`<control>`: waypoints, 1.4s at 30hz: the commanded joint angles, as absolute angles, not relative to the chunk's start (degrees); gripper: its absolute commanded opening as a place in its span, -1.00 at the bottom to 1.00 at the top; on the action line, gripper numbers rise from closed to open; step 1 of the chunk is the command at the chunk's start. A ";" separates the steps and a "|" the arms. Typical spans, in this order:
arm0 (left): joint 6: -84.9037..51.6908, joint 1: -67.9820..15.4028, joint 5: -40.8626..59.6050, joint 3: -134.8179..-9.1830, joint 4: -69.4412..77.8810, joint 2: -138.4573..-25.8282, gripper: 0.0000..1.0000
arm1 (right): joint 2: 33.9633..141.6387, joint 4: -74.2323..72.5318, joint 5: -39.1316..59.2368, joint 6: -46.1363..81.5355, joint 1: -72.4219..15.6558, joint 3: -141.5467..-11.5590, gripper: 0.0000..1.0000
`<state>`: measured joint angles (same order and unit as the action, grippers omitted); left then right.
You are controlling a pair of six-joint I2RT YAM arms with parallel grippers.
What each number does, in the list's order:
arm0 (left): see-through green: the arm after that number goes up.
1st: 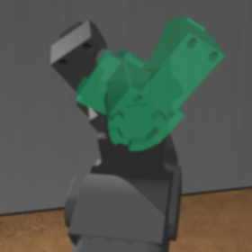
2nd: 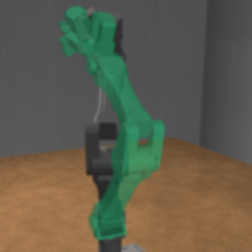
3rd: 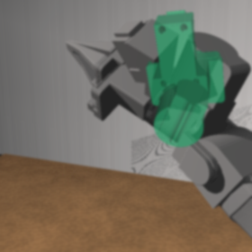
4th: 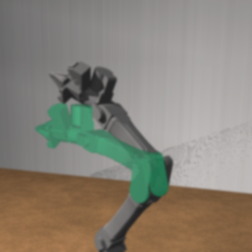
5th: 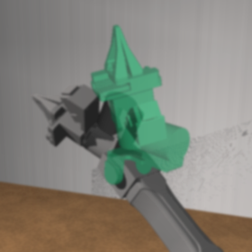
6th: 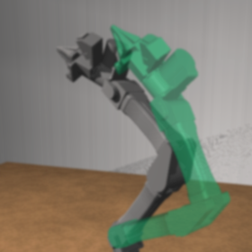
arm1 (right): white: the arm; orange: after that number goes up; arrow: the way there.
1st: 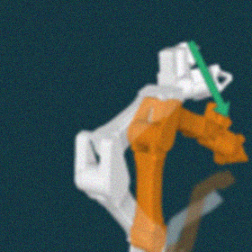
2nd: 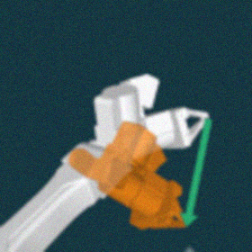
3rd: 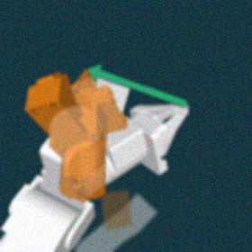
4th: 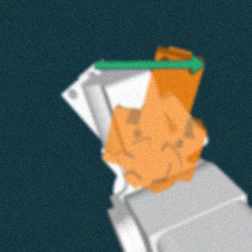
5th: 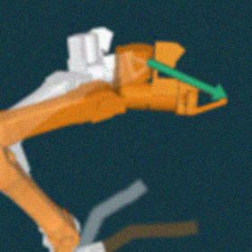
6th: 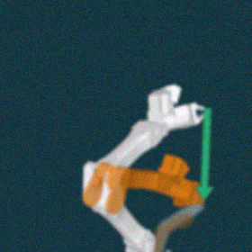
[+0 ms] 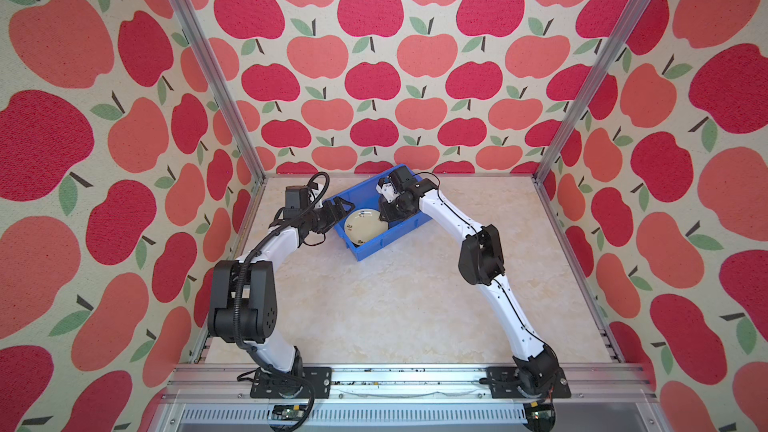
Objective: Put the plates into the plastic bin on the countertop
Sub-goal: 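Lower the cream plate upright against the black plate with the right gripper, then open the right gripper and lift it out of the bin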
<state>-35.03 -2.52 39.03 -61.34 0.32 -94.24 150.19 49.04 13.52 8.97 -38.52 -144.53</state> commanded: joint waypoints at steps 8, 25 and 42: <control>-30.04 -3.96 30.65 -63.27 -2.26 -91.08 0.98 | 137.83 51.44 8.84 5.20 -36.85 -143.20 0.08; 0.96 -11.05 -6.01 -27.61 39.10 -67.12 0.98 | 82.89 16.37 -12.06 9.49 -30.24 -63.02 0.99; 1.30 1.85 -6.76 -10.21 73.45 -88.73 0.98 | 69.00 -2.52 -21.58 1.12 -24.70 -41.65 0.99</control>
<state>3.36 0.95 -8.56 -12.05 54.06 -82.46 67.75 1.69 -21.76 2.98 -24.95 -43.18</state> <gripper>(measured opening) 0.991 0.995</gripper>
